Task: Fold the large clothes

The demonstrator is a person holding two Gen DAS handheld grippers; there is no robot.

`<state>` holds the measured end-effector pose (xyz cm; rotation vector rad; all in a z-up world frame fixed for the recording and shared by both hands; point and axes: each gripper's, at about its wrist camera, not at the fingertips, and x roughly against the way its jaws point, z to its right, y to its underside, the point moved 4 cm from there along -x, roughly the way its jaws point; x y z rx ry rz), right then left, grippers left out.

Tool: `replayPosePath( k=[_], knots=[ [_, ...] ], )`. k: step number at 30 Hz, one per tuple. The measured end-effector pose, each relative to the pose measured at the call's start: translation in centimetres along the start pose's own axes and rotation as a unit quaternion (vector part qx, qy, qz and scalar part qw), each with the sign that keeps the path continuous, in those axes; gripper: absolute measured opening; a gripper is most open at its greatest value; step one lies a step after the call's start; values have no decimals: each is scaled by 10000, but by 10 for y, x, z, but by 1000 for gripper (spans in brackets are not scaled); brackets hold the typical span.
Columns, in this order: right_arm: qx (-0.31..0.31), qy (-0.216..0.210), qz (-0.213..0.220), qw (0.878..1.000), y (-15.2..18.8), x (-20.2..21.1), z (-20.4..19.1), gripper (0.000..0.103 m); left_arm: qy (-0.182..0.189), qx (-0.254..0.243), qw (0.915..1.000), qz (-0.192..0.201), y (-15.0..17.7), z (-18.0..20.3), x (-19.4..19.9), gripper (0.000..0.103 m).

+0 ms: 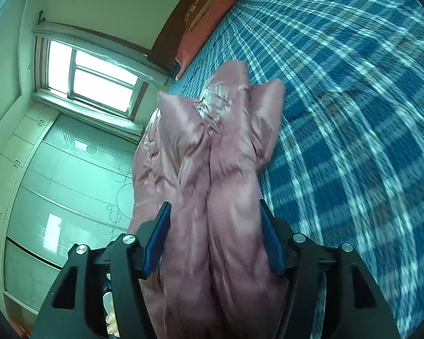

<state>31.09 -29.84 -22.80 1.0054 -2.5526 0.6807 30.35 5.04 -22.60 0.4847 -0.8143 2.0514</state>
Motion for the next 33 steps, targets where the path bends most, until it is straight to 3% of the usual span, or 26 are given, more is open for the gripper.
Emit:
replayPosePath(
  k=[6, 7, 8, 9, 10, 12, 15, 21, 23, 27, 33],
  knots=[
    [-177, -123, -111, 9997, 28, 6, 10, 64, 141, 278, 9993, -224, 29, -15, 10, 80],
    [-198, -106, -105, 9997, 29, 5, 12, 62, 256, 305, 9989, -240, 33, -16, 10, 66],
    [-264, -123, -126, 9995, 34, 6, 14, 48, 279, 244, 9990, -250, 35, -15, 11, 60],
    [-354, -178, -156, 9991, 36, 5, 15, 42, 249, 189, 9992, -233, 36, -14, 10, 50],
    [-402, -214, -168, 9988, 38, 4, 16, 35, 197, 104, 9996, -191, 36, -12, 10, 46],
    [-373, -154, -143, 9991, 40, 4, 16, 33, 67, 17, 9999, -140, 36, -10, 7, 45],
    [-509, -210, -92, 9984, 41, 1, 18, 33, 32, 21, 9999, -94, 37, -11, 6, 47],
    [-489, -5, 54, 9988, 52, 22, 17, 48, -220, 25, 9998, 26, 42, -13, 24, 65],
    [-470, 88, 98, 9988, 61, 37, 18, 50, -361, -30, 9993, 52, 44, -13, 33, 66],
    [-396, 353, 182, 9984, 82, 62, 19, 50, -994, -335, 9944, 140, 53, -18, 51, 69],
    [25, 1023, 298, 9943, 117, 87, 8, 50, -1740, -1076, 9784, 299, 75, -16, 81, 69]
  ],
)
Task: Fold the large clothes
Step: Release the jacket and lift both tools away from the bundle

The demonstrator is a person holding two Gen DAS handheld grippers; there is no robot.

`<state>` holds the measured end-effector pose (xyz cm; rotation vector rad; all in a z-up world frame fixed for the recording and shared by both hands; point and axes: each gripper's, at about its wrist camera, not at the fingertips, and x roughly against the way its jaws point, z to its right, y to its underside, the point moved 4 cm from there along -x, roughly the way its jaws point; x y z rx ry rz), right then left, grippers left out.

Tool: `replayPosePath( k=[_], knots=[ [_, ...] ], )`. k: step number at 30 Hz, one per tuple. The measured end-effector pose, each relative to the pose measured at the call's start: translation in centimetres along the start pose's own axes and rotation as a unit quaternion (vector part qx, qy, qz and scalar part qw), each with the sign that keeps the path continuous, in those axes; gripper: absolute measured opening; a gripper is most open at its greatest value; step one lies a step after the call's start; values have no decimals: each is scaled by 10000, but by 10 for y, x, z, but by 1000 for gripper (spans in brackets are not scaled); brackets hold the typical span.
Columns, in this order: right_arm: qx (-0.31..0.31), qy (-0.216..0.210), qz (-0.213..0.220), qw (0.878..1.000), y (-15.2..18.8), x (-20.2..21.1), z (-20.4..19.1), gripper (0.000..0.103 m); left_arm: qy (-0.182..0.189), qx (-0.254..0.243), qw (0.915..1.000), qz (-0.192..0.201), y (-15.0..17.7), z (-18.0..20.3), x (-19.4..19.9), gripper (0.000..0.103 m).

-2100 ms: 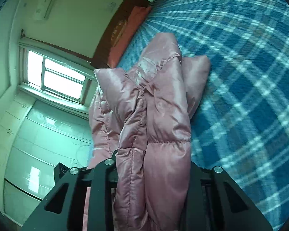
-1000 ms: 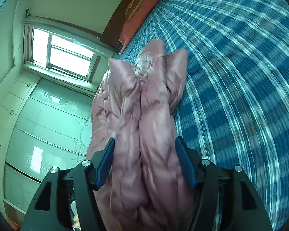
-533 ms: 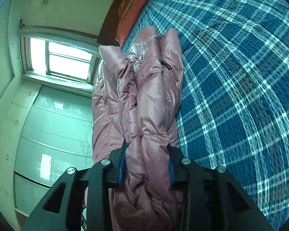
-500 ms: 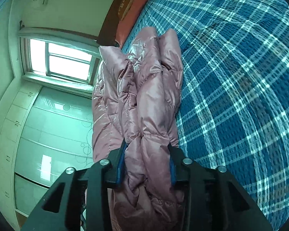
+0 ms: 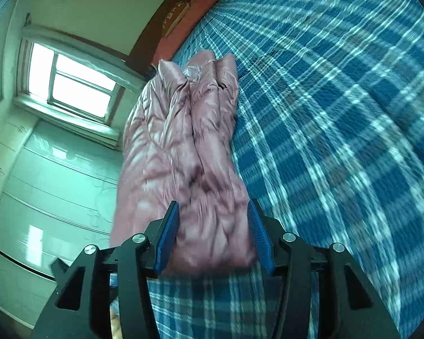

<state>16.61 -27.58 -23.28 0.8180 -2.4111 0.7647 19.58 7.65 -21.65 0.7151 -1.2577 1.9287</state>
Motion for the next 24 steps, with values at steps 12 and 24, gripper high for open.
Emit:
replayPosePath(
  k=[12, 24],
  knots=[
    [1459, 1558, 470, 9758, 53, 39, -57, 50, -503, -728, 9947, 525, 26, 22, 55, 82],
    [2269, 2001, 926, 9486, 61, 61, -109, 52, -691, -1240, 9841, 1071, 23, 50, 96, 91]
  ],
)
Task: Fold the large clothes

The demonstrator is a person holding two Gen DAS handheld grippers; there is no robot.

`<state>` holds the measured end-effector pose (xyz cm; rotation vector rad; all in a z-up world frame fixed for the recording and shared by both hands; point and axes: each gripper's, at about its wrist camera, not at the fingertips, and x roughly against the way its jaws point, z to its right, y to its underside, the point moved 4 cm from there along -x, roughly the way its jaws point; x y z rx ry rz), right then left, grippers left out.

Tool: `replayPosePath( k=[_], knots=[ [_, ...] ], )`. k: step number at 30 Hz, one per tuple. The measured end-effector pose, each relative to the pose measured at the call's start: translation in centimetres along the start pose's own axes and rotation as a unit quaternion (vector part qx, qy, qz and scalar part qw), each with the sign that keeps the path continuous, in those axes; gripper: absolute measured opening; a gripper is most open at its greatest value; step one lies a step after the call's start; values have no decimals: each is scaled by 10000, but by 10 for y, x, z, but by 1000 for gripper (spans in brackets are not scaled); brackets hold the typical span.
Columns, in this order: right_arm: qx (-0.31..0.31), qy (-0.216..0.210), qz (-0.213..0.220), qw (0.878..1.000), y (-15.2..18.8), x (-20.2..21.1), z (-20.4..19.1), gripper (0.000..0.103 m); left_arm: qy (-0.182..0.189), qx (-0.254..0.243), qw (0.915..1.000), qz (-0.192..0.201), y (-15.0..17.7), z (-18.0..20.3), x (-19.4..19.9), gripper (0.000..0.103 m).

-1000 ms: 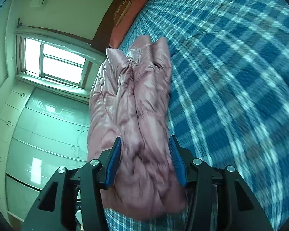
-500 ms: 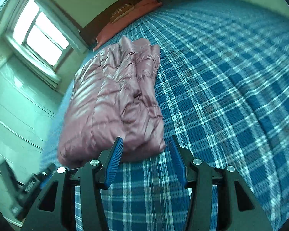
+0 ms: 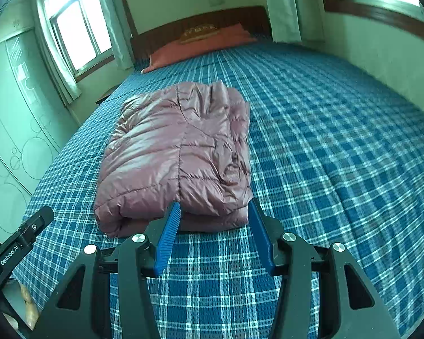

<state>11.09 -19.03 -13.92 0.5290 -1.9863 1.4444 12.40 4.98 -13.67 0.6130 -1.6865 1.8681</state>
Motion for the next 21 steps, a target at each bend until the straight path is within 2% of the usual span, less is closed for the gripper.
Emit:
replayPosePath(
  k=[2, 10, 21],
  knots=[
    [110, 91, 118, 9998, -2, 6, -4, 60, -98, -73, 9999, 81, -2, 3, 5, 92],
    [332, 235, 335, 9986, -6, 22, -15, 60, -112, -187, 9995, 211, -7, 7, 15, 93],
    [460, 312, 390, 9977, -7, 24, -25, 60, -116, -229, 9992, 294, -9, 10, 21, 94]
  ],
)
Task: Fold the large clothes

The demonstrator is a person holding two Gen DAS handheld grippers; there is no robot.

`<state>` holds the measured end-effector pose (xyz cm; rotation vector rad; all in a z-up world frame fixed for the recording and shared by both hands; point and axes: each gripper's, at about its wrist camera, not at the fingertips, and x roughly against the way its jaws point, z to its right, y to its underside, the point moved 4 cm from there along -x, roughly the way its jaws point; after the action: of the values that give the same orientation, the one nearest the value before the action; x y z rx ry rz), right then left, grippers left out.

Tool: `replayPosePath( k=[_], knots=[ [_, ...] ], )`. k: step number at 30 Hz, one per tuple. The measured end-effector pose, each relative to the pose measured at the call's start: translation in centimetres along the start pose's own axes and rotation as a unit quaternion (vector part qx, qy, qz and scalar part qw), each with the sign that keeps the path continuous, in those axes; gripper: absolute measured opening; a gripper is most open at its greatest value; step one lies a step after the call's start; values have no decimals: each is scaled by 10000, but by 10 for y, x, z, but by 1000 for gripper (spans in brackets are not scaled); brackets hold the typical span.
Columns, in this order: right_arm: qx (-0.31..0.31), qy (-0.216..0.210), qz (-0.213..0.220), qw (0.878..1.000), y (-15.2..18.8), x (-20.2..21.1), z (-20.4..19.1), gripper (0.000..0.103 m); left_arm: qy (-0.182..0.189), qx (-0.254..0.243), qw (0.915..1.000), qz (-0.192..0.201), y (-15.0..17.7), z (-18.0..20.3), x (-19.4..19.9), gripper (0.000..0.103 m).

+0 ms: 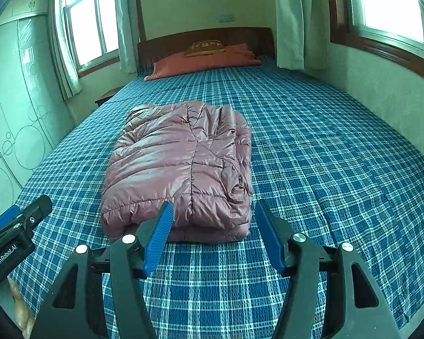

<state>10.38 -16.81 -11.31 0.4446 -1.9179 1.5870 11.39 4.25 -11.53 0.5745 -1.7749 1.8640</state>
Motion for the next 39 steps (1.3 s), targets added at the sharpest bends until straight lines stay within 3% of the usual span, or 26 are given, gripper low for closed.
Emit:
replayPosePath(
  k=[39],
  knots=[
    [43, -21, 104, 9999, -3, 5, -8, 60, 25, -36, 10000, 7, -3, 6, 0, 96]
  ],
)
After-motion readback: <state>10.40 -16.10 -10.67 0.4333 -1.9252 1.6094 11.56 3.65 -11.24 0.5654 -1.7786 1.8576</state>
